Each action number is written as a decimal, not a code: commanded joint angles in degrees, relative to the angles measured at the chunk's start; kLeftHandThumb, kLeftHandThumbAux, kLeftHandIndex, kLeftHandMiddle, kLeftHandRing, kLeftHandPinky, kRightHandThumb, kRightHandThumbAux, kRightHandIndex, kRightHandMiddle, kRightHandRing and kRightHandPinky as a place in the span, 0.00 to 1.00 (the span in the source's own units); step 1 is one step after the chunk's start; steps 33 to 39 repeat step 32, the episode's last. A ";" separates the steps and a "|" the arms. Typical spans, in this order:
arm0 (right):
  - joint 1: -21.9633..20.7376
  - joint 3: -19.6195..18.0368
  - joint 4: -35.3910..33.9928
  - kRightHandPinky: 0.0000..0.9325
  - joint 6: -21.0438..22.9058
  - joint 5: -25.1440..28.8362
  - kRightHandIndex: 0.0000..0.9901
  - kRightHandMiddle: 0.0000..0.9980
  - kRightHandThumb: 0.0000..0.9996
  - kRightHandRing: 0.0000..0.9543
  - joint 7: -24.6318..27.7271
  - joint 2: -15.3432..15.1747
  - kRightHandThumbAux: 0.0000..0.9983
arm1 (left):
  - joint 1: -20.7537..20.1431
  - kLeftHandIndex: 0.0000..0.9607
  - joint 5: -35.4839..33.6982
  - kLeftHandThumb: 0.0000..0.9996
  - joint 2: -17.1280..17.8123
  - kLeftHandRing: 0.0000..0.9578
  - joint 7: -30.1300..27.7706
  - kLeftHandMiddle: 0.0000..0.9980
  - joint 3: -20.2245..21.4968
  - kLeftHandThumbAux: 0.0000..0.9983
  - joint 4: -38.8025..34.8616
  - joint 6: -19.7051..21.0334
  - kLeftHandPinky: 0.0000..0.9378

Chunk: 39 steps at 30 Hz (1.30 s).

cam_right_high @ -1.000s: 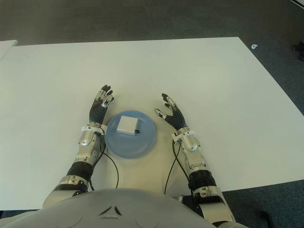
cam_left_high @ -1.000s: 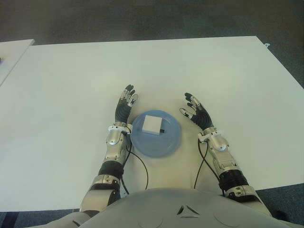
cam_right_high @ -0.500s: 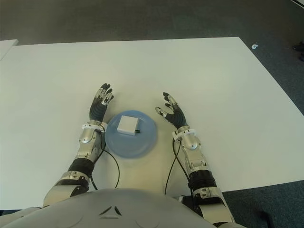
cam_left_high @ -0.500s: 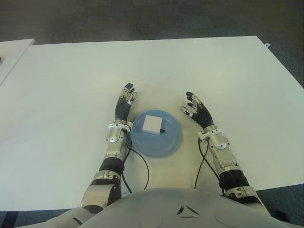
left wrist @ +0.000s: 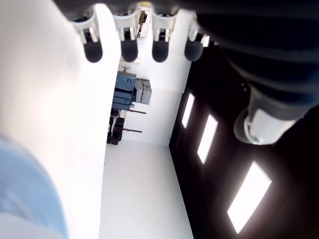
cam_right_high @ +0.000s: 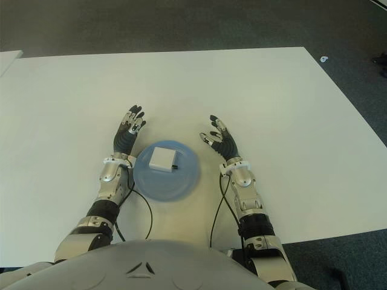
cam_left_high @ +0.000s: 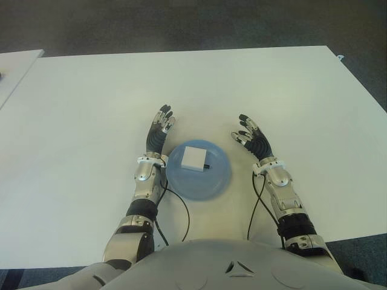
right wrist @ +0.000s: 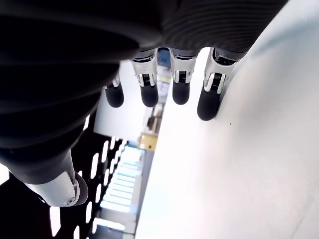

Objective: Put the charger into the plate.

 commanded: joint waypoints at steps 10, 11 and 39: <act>-6.11 -2.28 7.71 0.02 4.45 1.75 0.00 0.01 0.10 0.01 0.48 0.38 0.66 | 2.14 0.00 -1.84 0.03 1.01 0.00 -4.03 0.00 0.95 0.56 0.77 2.02 0.00; -6.95 -2.54 8.97 0.02 4.39 2.06 0.00 0.01 0.09 0.01 0.60 0.43 0.66 | 2.38 0.00 -2.01 0.03 1.07 0.00 -4.39 0.00 0.99 0.56 0.58 2.10 0.00; -12.62 -4.67 16.74 0.04 1.72 3.95 0.00 0.01 0.08 0.00 0.17 2.26 0.61 | 6.48 0.00 -1.87 0.03 3.77 0.00 -7.87 0.00 1.01 0.57 -2.65 1.72 0.00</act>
